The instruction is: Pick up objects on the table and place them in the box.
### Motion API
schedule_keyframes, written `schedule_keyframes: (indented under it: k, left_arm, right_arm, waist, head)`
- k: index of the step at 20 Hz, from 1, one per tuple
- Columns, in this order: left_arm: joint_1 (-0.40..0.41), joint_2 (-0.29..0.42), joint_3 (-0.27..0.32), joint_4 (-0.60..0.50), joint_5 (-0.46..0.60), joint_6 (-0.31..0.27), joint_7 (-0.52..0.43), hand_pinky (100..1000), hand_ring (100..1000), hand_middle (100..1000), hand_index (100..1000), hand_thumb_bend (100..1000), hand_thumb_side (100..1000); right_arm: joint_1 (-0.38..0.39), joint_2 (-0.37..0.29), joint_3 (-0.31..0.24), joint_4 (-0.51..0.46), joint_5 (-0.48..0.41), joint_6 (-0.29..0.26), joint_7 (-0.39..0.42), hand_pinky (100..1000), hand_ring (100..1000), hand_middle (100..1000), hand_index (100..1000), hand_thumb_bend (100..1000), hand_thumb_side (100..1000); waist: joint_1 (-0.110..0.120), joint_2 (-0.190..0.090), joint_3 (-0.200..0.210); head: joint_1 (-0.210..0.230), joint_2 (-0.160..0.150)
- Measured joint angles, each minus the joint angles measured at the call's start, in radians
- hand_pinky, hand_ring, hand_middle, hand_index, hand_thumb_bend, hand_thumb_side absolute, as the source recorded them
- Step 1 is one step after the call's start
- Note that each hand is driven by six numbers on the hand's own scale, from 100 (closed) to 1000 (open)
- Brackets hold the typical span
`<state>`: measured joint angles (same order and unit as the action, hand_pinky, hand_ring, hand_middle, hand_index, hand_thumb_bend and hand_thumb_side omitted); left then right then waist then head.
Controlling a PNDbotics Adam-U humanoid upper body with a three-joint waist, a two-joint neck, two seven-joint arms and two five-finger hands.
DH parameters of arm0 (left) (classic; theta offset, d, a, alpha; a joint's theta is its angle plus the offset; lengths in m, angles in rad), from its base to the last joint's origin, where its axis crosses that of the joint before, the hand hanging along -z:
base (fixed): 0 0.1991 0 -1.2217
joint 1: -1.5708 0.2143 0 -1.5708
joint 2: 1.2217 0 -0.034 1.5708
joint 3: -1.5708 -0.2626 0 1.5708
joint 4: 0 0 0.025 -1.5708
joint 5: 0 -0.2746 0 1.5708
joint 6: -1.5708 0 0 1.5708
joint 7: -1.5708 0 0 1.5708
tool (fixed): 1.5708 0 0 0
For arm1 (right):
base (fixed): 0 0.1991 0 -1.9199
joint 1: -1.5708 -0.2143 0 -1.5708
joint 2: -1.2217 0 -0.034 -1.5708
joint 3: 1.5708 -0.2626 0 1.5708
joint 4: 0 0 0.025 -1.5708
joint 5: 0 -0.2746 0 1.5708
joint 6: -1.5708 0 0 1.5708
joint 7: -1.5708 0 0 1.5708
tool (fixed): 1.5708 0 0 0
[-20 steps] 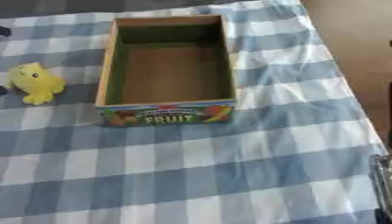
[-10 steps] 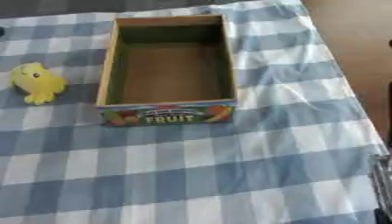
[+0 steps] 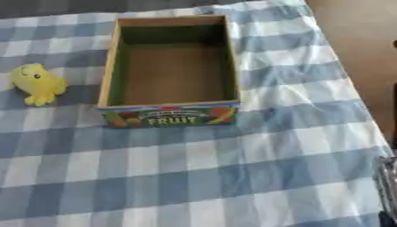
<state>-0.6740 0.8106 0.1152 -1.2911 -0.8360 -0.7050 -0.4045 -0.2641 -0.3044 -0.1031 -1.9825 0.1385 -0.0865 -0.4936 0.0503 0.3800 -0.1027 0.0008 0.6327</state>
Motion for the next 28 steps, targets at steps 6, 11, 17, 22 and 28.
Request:
schedule_keyframes:
  k: [6,11,17,22,28]
  left_arm:
    - [0.012,0.005,-0.008,0.011,-0.034,-0.032,0.032,898,886,851,997,553,461]
    - [0.015,0.007,-0.020,0.011,-0.036,-0.047,0.047,886,892,853,1000,525,445]
    - [0.004,0.007,-0.026,0.014,-0.045,-0.083,0.083,897,894,840,1000,559,381]
    - [-0.007,0.007,-0.037,0.042,-0.142,-0.111,0.111,899,893,840,998,559,368]
    - [-0.022,-0.005,-0.045,0.102,-0.256,-0.166,0.168,895,894,839,1000,529,370]
  right_arm:
    - [0.000,0.000,0.000,0.000,0.000,0.000,0.000,1000,898,564,842,100,726]
    - [0.000,0.000,0.000,0.000,0.000,0.000,0.000,1000,898,563,842,100,727]
    - [0.000,0.000,0.001,0.000,-0.002,0.000,0.002,1000,899,562,842,100,729]
    - [0.000,0.000,0.006,0.000,-0.004,0.001,0.006,1000,900,562,843,100,729]
    - [0.000,0.000,0.006,0.000,-0.005,-0.001,0.009,1000,901,561,843,100,730]
  waist:
    - [-0.003,0.000,0.000]
    - [-0.003,0.000,-0.001]
    - [-0.003,0.000,-0.007]
    - [-0.002,0.001,-0.008]
    - [0.003,0.007,-0.014]
  head:
    - [-0.001,0.000]
    - [-0.001,0.000]
    - [0.000,0.000]
    - [0.000,0.000]
    - [0.002,0.000]
